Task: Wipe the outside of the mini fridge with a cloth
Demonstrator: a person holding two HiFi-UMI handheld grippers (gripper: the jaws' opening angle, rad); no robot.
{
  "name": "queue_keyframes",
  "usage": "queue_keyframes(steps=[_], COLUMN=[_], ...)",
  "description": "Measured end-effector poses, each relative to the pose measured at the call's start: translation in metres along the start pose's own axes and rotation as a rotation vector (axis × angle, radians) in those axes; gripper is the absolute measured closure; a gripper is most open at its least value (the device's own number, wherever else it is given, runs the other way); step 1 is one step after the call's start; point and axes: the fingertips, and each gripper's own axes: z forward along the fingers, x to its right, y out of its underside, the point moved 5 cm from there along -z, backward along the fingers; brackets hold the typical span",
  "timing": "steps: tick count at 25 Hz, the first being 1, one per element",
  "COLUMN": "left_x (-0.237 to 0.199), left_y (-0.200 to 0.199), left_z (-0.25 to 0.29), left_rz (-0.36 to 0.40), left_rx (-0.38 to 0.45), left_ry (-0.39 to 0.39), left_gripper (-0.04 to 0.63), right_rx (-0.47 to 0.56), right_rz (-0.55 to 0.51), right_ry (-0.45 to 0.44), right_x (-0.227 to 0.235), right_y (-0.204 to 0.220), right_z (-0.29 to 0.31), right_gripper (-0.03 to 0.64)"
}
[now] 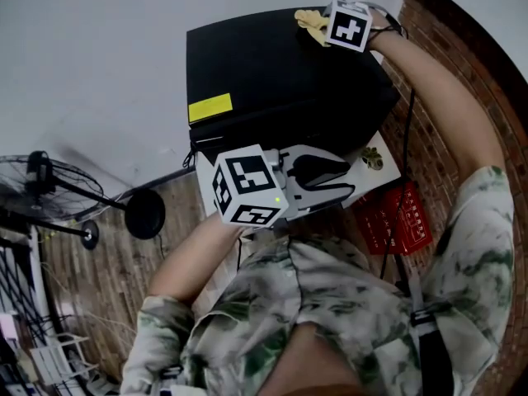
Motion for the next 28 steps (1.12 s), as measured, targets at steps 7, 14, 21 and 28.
queue_keyframes(steps=[7, 14, 21, 28], left_x=[0.007, 0.013, 0.009, -0.034], left_y=[0.005, 0.011, 0.008, -0.003], left_z=[-0.004, -0.001, 0.041, 0.121], left_rz=[0.002, 0.004, 0.031, 0.032], left_rx=[-0.001, 0.017, 0.036, 0.081], left_ry=[0.025, 0.047, 0.026, -0.072], left_gripper=[0.459, 0.460, 0.459, 0.457], right_rx=[-0.038, 0.085, 0.290, 0.452], right_rz=[0.079, 0.192, 0.245, 0.340], right_ry=[0.026, 0.063, 0.112, 0.113], right_x=[0.000, 0.000, 0.022, 0.057], right_y=[0.030, 0.034, 0.052, 0.120], right_z=[-0.009, -0.030, -0.068, -0.051], right_gripper=[0.520, 0.520, 0.520, 0.520])
